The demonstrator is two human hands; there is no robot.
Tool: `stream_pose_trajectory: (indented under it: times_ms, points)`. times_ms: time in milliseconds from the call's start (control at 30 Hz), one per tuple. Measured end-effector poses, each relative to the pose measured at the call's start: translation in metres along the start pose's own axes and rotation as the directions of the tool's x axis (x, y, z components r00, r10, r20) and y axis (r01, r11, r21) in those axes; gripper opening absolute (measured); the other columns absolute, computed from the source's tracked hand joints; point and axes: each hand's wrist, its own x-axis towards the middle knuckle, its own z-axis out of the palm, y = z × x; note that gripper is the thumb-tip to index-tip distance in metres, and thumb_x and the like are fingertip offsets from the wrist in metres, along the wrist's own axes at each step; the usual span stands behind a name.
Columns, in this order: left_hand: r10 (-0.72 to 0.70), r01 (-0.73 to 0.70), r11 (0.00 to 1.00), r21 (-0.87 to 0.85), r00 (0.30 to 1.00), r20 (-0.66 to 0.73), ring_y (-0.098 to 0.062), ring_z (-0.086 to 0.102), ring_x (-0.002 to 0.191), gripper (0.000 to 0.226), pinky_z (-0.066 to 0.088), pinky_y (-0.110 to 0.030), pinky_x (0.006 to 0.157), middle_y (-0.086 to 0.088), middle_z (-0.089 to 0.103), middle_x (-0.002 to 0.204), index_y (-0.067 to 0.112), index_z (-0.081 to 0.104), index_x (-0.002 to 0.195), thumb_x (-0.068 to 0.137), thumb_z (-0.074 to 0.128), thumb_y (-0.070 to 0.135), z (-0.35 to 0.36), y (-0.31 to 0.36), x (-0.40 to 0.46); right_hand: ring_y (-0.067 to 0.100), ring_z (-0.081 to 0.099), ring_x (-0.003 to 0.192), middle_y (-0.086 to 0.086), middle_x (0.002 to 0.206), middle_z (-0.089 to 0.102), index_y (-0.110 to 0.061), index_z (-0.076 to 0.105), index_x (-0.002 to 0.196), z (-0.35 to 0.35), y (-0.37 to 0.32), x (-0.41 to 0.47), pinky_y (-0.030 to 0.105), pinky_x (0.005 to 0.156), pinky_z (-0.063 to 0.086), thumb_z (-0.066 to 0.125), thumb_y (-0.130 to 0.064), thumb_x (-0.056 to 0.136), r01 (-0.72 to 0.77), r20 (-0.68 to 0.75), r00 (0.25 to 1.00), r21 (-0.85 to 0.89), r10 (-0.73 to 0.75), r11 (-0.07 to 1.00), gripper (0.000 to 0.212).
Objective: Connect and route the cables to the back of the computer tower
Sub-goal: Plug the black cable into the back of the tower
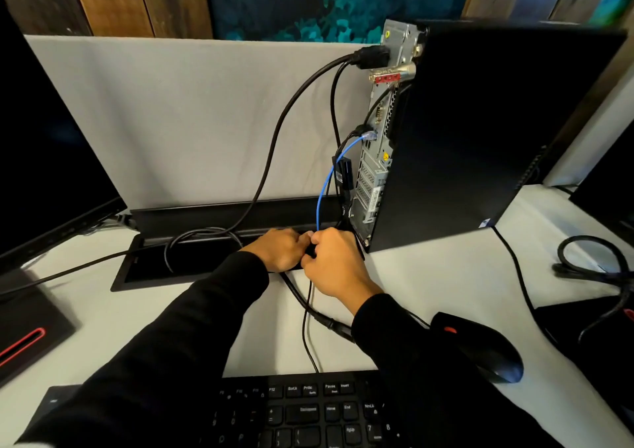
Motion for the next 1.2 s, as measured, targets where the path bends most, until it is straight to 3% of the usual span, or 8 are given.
stream_pose_trajectory:
  times_ms: [167,333,500,667,767,867,1000,1200]
  points:
    - [-0.033,0.034,0.987,0.156,0.999,-0.008,-0.038,0.060,0.112,0.059,0.042,-0.041,0.099,-0.016,0.066,0.114,0.011,0.065,0.120,0.110,0.018,0.046,0.001,-0.003,0.010,0.032,0.059,0.114,0.014,0.119,0.063,-0.009,0.065,0.134,0.006,-0.003,-0.002,0.033,0.096,0.052,0.059,-0.013,0.091,0.048,0.071,0.997,-0.103,-0.041,0.993,0.043]
    - [-0.078,0.126,0.964,0.233,0.976,-0.205,-0.044,0.061,0.111,0.061,0.050,-0.047,0.089,-0.020,0.064,0.116,0.017,0.067,0.113,0.103,0.028,0.063,0.009,0.001,0.011,0.020,0.063,0.076,0.007,0.087,0.068,-0.008,0.066,0.095,-0.003,0.013,-0.003,0.018,0.070,0.051,0.056,0.006,0.090,-0.030,-0.198,0.978,0.168,0.064,0.985,0.018]
    - [0.104,0.104,0.924,0.368,0.857,-0.504,-0.038,0.064,0.089,0.040,0.039,-0.036,0.064,-0.010,0.065,0.094,0.016,0.069,0.093,0.100,0.047,0.048,0.008,0.008,-0.007,0.028,0.069,0.103,0.011,0.119,0.070,-0.014,0.069,0.132,-0.006,0.015,0.004,0.023,0.093,0.051,0.060,0.000,0.094,0.021,-0.106,0.994,0.043,-0.017,0.999,0.041]
    - [0.207,-0.189,0.978,0.090,0.938,-0.278,-0.014,0.058,0.067,0.020,0.053,-0.032,0.074,0.002,0.067,0.073,0.022,0.076,0.096,0.088,0.059,0.023,-0.002,-0.014,-0.016,0.032,0.069,0.089,0.009,0.098,0.070,-0.021,0.073,0.117,-0.012,0.009,0.018,0.038,0.076,0.060,0.066,-0.006,0.091,0.111,0.014,0.994,-0.249,-0.111,0.962,0.030]
    - [0.306,-0.276,0.947,0.161,0.929,-0.208,-0.012,0.062,0.083,0.025,0.044,-0.021,0.085,0.003,0.075,0.096,0.024,0.076,0.113,0.093,0.062,0.019,-0.004,-0.024,-0.016,0.032,0.071,0.087,0.008,0.095,0.071,-0.018,0.075,0.105,-0.019,0.003,0.024,0.043,0.076,0.062,0.067,-0.002,0.090,0.174,0.071,0.985,-0.372,-0.159,0.912,0.023]
    - [0.305,-0.280,0.949,0.146,0.932,-0.196,-0.020,0.065,0.106,0.026,0.045,-0.025,0.095,0.000,0.075,0.113,0.023,0.074,0.121,0.098,0.062,0.019,-0.001,-0.031,-0.003,0.030,0.071,0.087,0.007,0.095,0.071,-0.018,0.074,0.108,-0.022,0.005,0.030,0.044,0.078,0.062,0.066,0.000,0.091,0.210,0.111,0.977,-0.407,-0.181,0.889,0.026]
    - [0.269,-0.239,0.950,0.203,0.953,-0.137,-0.027,0.059,0.102,0.024,0.050,-0.044,0.095,-0.004,0.072,0.108,0.025,0.075,0.112,0.098,0.057,0.019,-0.002,-0.031,0.011,0.028,0.069,0.084,0.004,0.089,0.064,-0.022,0.068,0.096,-0.021,0.011,0.035,0.042,0.074,0.062,0.063,-0.001,0.093,0.229,0.127,0.973,-0.417,-0.192,0.880,0.022]
    - [0.138,-0.100,0.954,0.284,0.984,-0.117,-0.028,0.064,0.093,0.025,0.055,-0.037,0.084,-0.009,0.063,0.105,0.020,0.073,0.110,0.094,0.055,0.014,-0.003,-0.019,0.026,0.028,0.072,0.090,0.007,0.099,0.073,-0.016,0.075,0.109,-0.011,0.013,0.033,0.042,0.079,0.063,0.066,0.002,0.089,0.179,0.101,0.983,-0.355,-0.153,0.917,0.028]
